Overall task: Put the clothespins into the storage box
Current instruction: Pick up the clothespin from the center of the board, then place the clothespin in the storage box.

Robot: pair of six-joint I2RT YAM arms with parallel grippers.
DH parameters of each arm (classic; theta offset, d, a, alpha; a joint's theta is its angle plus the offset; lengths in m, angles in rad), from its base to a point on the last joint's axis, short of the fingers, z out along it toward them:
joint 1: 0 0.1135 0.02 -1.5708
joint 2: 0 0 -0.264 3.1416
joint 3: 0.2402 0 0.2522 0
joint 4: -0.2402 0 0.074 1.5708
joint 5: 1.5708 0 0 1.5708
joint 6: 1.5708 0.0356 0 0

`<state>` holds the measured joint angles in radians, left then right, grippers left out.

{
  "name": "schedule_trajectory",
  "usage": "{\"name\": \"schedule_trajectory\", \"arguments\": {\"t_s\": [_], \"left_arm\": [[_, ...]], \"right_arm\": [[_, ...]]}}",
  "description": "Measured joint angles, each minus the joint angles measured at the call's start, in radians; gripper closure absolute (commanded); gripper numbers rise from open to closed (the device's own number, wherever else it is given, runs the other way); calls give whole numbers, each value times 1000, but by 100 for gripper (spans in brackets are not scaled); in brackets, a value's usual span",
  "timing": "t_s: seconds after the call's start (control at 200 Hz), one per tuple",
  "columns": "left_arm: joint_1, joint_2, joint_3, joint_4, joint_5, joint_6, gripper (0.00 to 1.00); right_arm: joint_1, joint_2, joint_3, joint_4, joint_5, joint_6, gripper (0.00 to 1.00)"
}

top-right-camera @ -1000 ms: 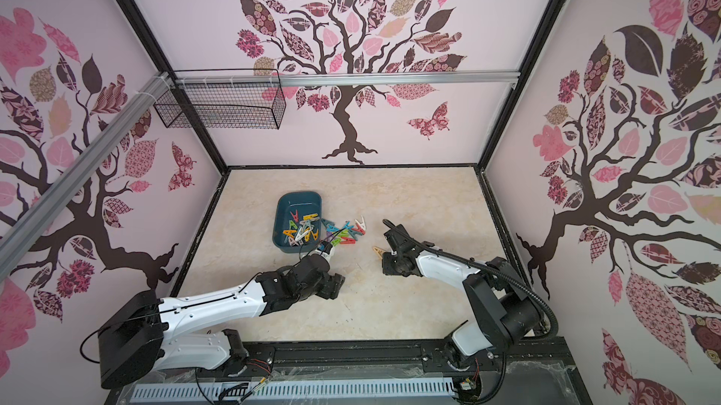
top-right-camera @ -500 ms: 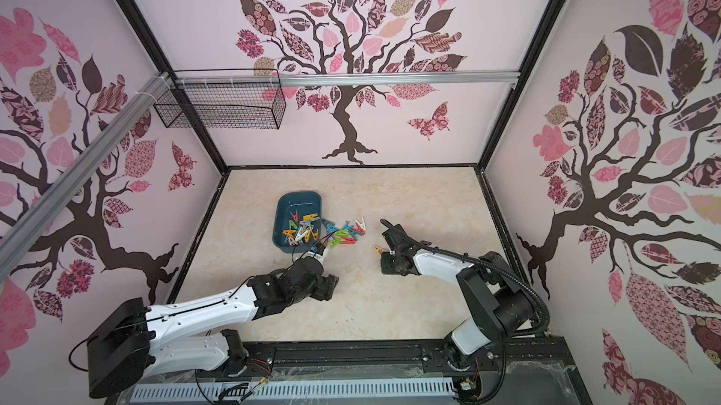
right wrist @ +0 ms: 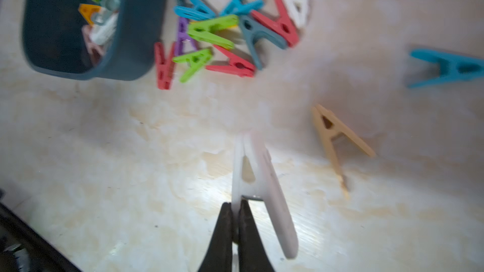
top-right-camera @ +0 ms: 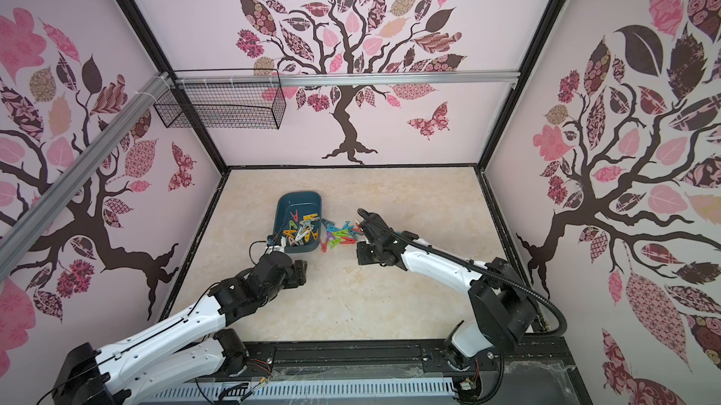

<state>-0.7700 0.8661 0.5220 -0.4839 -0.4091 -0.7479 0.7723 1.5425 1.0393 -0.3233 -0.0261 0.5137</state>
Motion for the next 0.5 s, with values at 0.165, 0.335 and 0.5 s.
{"name": "schedule_trajectory", "arguments": {"t_s": [0.165,0.335,0.5], "left_arm": [[140,-179,-104,-87,11,-108,22],[200,-285,-124,-157,22,-140,22],[200,-280,-124,-182,39,-140,22]], "right_arm": [[105,202,279,30,-12,4,94],[154,415,548,43,-36,0,80],[147,515,695,5,-19,-35,63]]}}
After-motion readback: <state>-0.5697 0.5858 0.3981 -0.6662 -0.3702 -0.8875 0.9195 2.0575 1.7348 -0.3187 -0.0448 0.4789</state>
